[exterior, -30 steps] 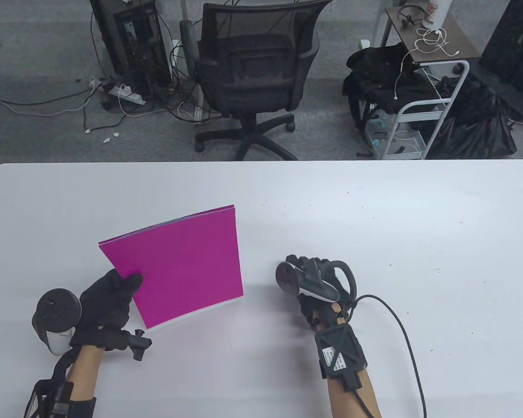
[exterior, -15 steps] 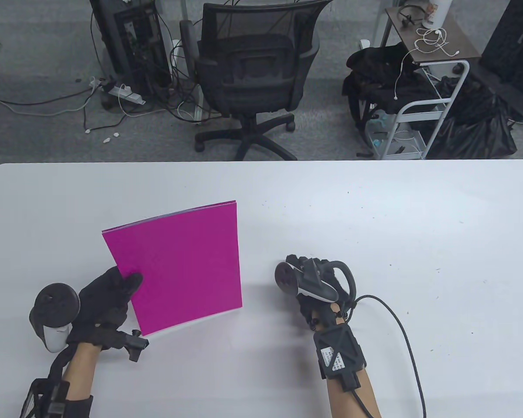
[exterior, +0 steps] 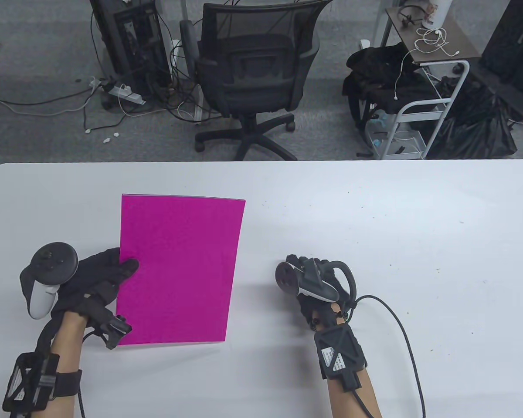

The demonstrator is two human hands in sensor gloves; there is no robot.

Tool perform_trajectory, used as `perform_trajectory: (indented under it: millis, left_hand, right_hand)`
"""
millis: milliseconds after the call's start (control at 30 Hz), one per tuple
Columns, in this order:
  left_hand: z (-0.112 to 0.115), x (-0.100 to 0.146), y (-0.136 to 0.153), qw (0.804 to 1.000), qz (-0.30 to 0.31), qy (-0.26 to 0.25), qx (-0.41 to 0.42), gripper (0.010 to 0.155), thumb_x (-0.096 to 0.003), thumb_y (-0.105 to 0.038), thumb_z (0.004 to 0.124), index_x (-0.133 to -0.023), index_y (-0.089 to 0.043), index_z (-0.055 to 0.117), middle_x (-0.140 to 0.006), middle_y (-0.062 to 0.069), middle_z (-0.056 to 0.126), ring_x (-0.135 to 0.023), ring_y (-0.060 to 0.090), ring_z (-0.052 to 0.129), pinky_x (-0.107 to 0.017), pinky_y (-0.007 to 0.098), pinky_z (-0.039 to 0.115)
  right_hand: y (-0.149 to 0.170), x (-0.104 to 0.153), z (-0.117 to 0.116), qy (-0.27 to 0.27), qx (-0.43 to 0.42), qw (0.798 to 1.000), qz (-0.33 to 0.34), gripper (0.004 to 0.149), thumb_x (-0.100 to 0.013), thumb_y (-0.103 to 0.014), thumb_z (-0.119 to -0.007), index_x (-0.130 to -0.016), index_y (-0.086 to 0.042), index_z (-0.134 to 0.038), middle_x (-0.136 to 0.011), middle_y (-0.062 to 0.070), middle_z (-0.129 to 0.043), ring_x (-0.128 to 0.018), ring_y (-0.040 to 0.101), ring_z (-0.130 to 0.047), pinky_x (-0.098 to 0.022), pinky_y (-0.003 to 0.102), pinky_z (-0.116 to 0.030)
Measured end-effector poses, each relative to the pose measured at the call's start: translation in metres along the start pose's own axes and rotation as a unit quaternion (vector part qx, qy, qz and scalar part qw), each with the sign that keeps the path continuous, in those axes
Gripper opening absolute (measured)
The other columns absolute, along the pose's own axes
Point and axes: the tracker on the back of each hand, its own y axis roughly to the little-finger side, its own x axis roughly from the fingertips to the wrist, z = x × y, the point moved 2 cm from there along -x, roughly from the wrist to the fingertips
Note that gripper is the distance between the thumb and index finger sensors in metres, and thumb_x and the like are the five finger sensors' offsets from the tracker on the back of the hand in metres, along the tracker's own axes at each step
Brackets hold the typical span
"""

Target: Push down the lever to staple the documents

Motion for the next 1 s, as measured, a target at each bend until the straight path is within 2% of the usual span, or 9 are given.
perform_trajectory:
  millis: [167,300,567,1000]
  left_hand:
    - [0.004,-0.016,-0.008,0.996,-0.042,0.069,-0.03,0.04,-0.0536,-0.023,0.083,-0.09,-0.009,0.089,-0.074,0.013,0.107,-0.059,0.029,0.11,-0.049,0.057,0.091]
    - [0.021,-0.031,-0.006,0.987,-0.084,0.127,-0.058,0.04,-0.054,-0.022,0.083,-0.091,-0.008,0.089,-0.074,0.014,0.107,-0.059,0.03,0.109,-0.049,0.058,0.09]
    - [0.052,-0.054,0.009,0.968,-0.128,0.2,-0.08,0.04,-0.0543,-0.021,0.083,-0.091,-0.007,0.089,-0.074,0.014,0.106,-0.058,0.03,0.109,-0.049,0.058,0.09]
    - [0.08,-0.071,0.021,0.954,-0.16,0.226,-0.115,0.04,-0.0544,-0.021,0.083,-0.091,-0.007,0.089,-0.074,0.014,0.106,-0.059,0.031,0.108,-0.05,0.058,0.089]
  right_hand:
    - [0.0,0.0,-0.001,-0.001,0.001,1.0,0.001,0.061,-0.047,-0.032,-0.078,-0.102,-0.009,-0.063,-0.096,0.016,-0.081,-0.083,0.041,-0.091,-0.064,0.057,-0.076]
    - [0.0,0.0,-0.001,-0.003,-0.001,1.0,0.001,0.061,-0.047,-0.032,-0.078,-0.102,-0.009,-0.062,-0.096,0.016,-0.08,-0.084,0.041,-0.09,-0.064,0.057,-0.076]
    - [0.001,-0.001,-0.002,-0.006,-0.008,1.0,0.0,0.061,-0.047,-0.031,-0.077,-0.102,-0.009,-0.062,-0.097,0.016,-0.08,-0.084,0.041,-0.09,-0.064,0.057,-0.076]
    - [0.003,-0.002,-0.003,-0.007,-0.016,1.0,-0.002,0.061,-0.047,-0.031,-0.077,-0.103,-0.009,-0.062,-0.097,0.016,-0.08,-0.085,0.042,-0.09,-0.065,0.057,-0.075]
